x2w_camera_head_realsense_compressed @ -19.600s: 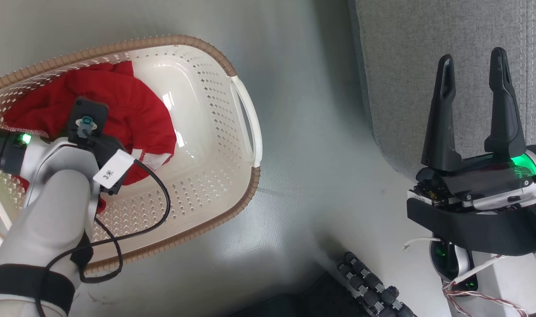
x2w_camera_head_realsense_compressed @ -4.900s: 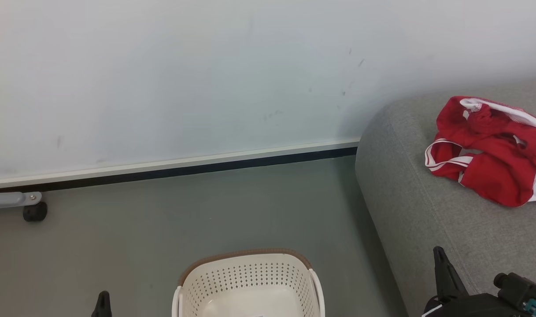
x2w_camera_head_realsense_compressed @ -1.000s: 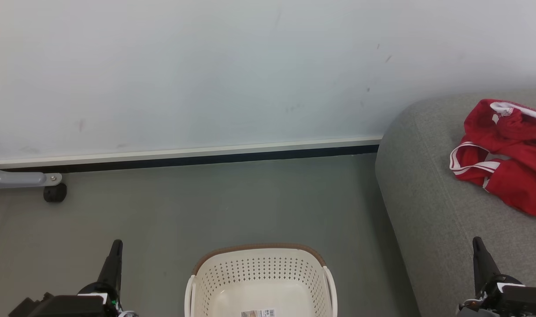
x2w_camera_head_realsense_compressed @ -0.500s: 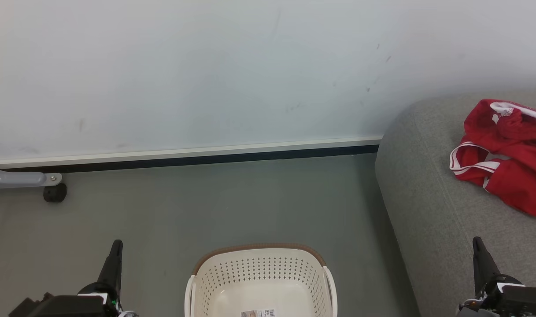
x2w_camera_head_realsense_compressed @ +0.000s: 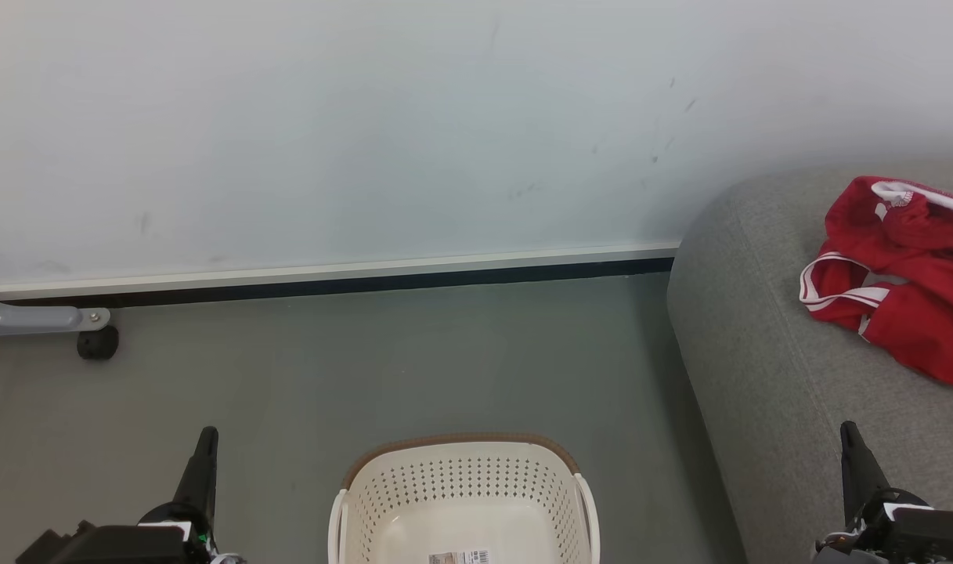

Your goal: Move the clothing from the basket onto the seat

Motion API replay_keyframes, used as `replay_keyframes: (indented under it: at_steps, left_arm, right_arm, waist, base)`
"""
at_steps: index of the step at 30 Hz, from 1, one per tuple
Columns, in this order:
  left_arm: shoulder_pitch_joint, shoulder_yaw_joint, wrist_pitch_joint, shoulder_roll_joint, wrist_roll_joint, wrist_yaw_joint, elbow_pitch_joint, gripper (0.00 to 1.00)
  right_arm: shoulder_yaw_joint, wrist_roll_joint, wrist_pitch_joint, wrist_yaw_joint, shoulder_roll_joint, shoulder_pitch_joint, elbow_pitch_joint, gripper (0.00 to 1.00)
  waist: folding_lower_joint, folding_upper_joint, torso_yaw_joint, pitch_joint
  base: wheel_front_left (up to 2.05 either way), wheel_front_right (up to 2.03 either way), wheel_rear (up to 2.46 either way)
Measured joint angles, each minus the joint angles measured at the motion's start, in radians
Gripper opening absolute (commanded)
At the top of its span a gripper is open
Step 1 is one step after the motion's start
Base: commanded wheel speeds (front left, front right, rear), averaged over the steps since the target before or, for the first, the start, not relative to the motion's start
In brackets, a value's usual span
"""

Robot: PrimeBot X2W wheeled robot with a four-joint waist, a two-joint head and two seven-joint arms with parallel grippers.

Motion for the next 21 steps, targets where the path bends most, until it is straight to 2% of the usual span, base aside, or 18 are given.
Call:
replay_keyframes:
  at_steps: [21]
  left_arm:
    - [0.000, 0.000, 0.000, 0.000, 0.000, 0.000, 0.000, 0.00]
  right_arm:
    - [0.000, 0.001, 0.000, 0.000, 0.000, 0.000, 0.000, 0.00]
  waist:
    - [0.0000, 0.0000, 0.000, 0.000]
  base:
    - [0.00, 0.00, 0.00]
